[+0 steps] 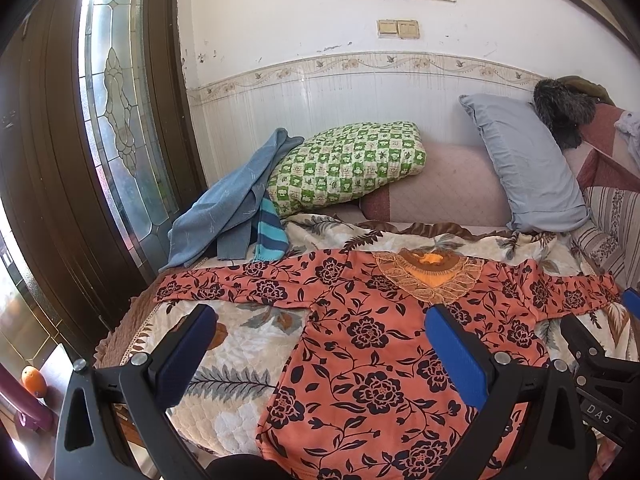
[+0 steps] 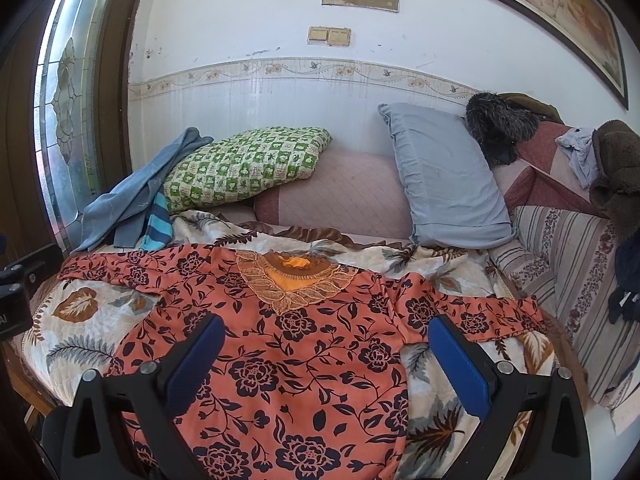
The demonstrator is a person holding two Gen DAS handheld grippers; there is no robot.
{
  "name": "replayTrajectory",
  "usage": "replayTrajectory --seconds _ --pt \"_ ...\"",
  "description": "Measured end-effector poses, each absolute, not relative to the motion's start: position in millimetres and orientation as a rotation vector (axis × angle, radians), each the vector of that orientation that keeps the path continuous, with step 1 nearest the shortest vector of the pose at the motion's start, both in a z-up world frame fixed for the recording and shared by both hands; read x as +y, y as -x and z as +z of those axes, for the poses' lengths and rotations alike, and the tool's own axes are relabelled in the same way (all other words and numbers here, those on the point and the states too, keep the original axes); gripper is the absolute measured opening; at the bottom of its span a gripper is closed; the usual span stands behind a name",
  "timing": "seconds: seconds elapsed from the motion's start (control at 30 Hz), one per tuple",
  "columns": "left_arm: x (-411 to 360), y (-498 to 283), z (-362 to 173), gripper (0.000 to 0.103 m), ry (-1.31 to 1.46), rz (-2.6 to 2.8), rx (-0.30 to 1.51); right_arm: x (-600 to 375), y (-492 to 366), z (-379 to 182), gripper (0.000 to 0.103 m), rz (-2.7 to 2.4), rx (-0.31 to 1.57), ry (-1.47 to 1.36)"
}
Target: Fold small clothes
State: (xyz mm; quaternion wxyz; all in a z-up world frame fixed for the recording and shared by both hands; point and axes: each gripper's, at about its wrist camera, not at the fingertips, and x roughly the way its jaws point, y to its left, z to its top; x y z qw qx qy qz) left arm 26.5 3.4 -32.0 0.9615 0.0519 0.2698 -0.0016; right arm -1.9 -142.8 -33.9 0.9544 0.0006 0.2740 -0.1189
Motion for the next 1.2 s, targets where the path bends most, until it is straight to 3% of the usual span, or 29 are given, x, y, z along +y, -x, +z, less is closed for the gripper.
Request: replayTrajectory --seconds 0.73,0.93,1.1,1.2 --pt "-13.3 -72.7 -57.7 0.103 -0.115 -0.017 0.61 -181.3 -23.3 -57.5 0.103 -0.267 0.609 -0.036" --pt "-35.4 -139.5 -120.1 0.103 -0.038 -0.16 0.775 -296.6 -32.2 -88.5 0.103 -0.354 0.625 -0.229" --pt "-59.8 -189.9 -183.1 0.103 0.002 -0.173 0.895 -440.4 -29.9 -145.7 0.102 -0.455 0.654 -0.528" --pt "-70.2 -212.0 -205.3 0.103 0.003 -0.152 0.895 -516.3 -23.7 -183.5 0.095 -0.47 0.632 -0.756"
